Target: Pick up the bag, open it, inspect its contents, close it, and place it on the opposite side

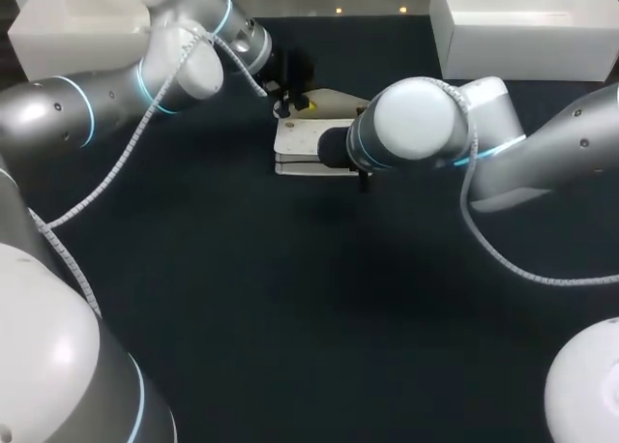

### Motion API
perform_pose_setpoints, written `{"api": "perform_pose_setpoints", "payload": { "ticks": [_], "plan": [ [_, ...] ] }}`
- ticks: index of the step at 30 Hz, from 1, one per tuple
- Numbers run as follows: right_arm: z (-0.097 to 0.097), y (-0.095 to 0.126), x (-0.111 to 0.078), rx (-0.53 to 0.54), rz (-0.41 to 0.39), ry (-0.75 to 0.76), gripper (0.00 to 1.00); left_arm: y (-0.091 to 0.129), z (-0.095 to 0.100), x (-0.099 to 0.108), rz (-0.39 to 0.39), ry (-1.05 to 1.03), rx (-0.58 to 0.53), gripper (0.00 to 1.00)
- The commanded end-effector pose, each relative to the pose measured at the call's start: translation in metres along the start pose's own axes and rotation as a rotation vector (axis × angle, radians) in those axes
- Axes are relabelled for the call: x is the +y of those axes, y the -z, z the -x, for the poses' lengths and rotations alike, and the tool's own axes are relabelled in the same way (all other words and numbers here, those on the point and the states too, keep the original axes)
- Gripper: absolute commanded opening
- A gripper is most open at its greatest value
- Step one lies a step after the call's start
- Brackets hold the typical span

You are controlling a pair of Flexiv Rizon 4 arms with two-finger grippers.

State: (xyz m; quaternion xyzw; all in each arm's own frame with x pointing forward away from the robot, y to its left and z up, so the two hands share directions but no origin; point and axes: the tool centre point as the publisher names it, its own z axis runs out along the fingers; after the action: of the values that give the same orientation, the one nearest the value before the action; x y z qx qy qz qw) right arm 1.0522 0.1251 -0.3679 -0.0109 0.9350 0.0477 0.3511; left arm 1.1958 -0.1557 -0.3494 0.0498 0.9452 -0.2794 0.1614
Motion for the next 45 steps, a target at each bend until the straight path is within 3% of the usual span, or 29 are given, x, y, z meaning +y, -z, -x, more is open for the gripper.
{"api": "perform_pose_setpoints", "payload": {
  "ticks": [1, 7, 14, 15, 16, 18, 22, 28, 35, 45],
  "plan": [
    [0.005, 0.018, 0.01, 0.051, -0.013, -0.006, 1.0, 0.012, 0.002, -0.008, 0.02, 0.007, 0.002, 0.0],
    [0.012, 0.047, 0.025, 0.068, -0.006, 0.009, 1.0, 0.027, 0.007, -0.017, 0.039, 0.03, -0.007, 0.0],
    [0.023, 0.068, 0.026, 0.061, -0.017, -0.009, 1.0, 0.051, 0.007, -0.023, 0.03, 0.054, -0.002, 0.0],
    [0.025, 0.07, 0.025, 0.063, -0.014, -0.015, 0.93, 0.057, 0.007, -0.024, 0.023, 0.061, 0.002, 0.0],
    [0.027, 0.071, 0.024, 0.066, -0.014, -0.02, 0.72, 0.061, 0.007, -0.025, 0.021, 0.063, 0.003, 0.0],
    [0.031, 0.073, 0.022, 0.071, -0.004, -0.032, 0.49, 0.07, 0.004, -0.027, 0.017, 0.069, 0.008, 0.0],
    [0.039, 0.077, 0.021, 0.071, 0.013, -0.046, 0.35, 0.085, -0.002, -0.03, 0.016, 0.072, 0.013, 0.0],
    [0.053, 0.085, 0.025, 0.034, 0.031, -0.052, 0.0, 0.109, -0.012, -0.036, 0.013, 0.084, 0.014, 0.0],
    [0.065, 0.086, 0.032, -0.005, 0.042, -0.04, 0.0, 0.13, -0.021, -0.042, 0.001, 0.101, 0.018, 0.0],
    [0.081, 0.08, 0.041, -0.033, 0.06, -0.019, 0.0, 0.139, -0.029, -0.045, -0.002, 0.101, 0.042, 0.0]
  ]
}}
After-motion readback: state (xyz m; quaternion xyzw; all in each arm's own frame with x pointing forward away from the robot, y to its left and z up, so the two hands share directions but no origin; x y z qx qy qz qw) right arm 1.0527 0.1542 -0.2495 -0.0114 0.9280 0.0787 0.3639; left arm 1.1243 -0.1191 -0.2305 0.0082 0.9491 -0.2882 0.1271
